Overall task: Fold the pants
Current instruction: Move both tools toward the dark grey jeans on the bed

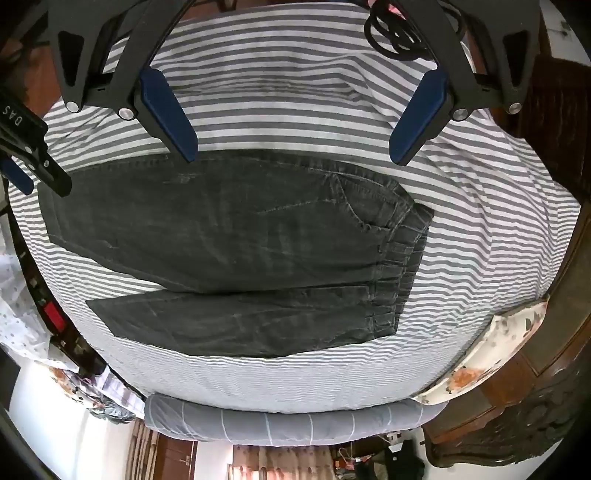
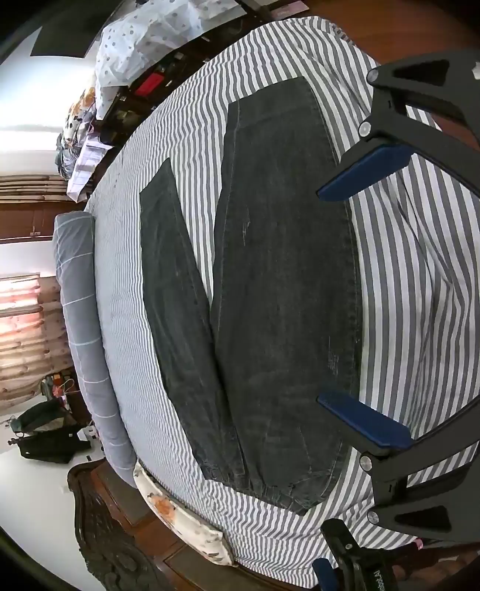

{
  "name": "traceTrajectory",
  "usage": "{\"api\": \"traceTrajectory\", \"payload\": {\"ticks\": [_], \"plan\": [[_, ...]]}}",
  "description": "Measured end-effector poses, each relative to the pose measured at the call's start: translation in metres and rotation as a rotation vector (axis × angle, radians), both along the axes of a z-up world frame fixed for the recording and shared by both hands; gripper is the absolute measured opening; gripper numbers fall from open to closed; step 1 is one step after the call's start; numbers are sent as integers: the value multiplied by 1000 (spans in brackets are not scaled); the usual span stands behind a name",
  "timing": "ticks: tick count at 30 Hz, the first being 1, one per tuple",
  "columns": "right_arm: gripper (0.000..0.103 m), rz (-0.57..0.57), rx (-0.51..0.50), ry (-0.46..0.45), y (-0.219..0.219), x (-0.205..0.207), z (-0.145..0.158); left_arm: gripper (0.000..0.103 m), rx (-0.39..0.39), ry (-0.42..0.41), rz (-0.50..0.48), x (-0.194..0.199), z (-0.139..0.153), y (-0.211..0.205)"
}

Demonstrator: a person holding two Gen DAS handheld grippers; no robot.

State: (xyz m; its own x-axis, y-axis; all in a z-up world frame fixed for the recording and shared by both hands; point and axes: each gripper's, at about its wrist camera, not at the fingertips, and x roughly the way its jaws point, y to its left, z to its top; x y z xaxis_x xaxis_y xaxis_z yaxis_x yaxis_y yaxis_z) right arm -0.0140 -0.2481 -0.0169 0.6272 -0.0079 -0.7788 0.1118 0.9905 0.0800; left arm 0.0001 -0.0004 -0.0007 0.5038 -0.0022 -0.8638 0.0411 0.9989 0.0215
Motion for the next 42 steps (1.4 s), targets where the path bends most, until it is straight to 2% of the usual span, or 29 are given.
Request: {"api": "traceTrajectory", "payload": {"ticks": [5,6,10,21,31,42], "plan": [[103,1,-7,7,1,1,1,103,-17,23,2,-1,-2,-2],[103,3,-4,4,1,0,1,103,-44,19,12,-3,-2,8],[103,8,-6,7,0,-1,0,103,-46,17,6,-2,-1,12],[103,10,-14,5,5,-2,6,103,-46,-15,5,-14,6,6],[103,65,-26,-26,22,-5,21,103,-53,-63,19,-25,24,13],[103,102,-49,-29,37,-9,26,103,-54,-100,21,-31,28,17]]}}
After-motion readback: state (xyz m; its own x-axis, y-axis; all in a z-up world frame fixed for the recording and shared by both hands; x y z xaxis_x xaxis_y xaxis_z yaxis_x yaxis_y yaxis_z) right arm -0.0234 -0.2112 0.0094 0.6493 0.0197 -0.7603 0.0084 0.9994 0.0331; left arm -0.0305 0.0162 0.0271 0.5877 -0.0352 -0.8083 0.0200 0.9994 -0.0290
